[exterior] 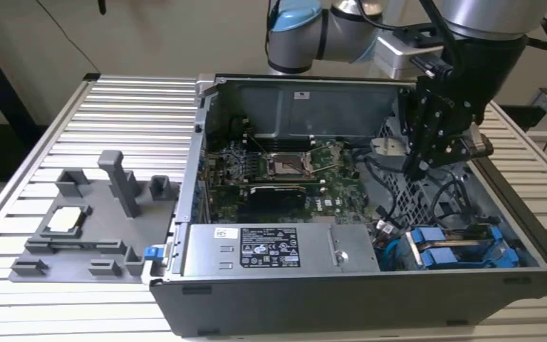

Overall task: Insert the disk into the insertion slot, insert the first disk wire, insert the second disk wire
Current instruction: 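Insert the second disk wire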

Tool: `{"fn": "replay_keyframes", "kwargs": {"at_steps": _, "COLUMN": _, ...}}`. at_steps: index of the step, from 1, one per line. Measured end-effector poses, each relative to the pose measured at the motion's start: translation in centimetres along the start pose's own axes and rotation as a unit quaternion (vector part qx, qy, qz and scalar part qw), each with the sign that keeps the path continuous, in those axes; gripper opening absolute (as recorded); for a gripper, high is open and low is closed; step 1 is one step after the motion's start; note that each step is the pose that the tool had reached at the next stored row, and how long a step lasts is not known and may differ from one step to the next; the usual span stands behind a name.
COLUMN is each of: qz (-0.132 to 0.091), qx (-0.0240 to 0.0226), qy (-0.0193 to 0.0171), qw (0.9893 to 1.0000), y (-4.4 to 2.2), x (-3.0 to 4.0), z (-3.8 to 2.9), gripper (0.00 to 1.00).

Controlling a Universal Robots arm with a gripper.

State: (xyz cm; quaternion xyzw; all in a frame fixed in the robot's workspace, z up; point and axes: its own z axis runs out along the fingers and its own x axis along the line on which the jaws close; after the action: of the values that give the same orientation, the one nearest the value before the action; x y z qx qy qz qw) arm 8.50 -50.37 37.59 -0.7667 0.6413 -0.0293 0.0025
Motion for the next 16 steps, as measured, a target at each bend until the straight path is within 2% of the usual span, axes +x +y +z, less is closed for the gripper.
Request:
{"fn": "replay_keyframes", "kwargs": {"at_steps": 7, "qz": 0.000, "qx": -0.0082, "qy": -0.0015, "qw": 1.0000, "y": -0.38, "x": 2.03, "z": 0.11, "gripper": 0.16}}
{"fn": "replay_keyframes", "kwargs": {"at_steps": 16, "qz": -0.001, "qx": -0.0227, "qy": -0.0041, "qw": 0.9997, "y": -1.40, "x": 4.51, "z": 0.27, "gripper": 0.16}}
